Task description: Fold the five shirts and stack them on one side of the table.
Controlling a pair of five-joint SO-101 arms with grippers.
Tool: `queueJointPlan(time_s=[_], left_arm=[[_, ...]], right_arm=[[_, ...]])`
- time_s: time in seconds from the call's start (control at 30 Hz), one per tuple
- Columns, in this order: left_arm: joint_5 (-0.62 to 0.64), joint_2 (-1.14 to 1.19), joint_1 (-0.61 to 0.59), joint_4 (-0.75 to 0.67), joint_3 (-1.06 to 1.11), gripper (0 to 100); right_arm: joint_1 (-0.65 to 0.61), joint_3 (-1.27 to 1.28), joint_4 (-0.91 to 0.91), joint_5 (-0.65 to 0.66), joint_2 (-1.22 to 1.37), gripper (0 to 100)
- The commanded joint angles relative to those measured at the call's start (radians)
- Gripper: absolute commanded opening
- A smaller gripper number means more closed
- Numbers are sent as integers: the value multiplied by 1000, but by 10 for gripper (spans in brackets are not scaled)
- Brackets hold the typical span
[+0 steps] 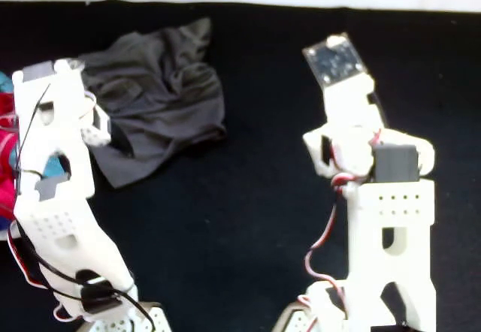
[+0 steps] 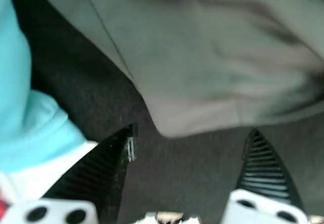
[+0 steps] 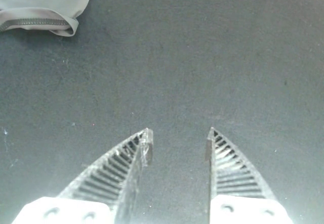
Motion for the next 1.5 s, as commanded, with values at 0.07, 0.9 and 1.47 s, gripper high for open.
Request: queueJointPlan(time_s=[0.07,0.9,1.47], left_arm=[[6,54,8,-103,65,325],[3,-76,-27,262,-170,8],[-265,-803,-110,256,622,8]], right_arm=[[-7,-38,-5,-12,2,175],[-252,-481,-214,-166,762,181],[-521,-1732,-81,-273,1744,293]])
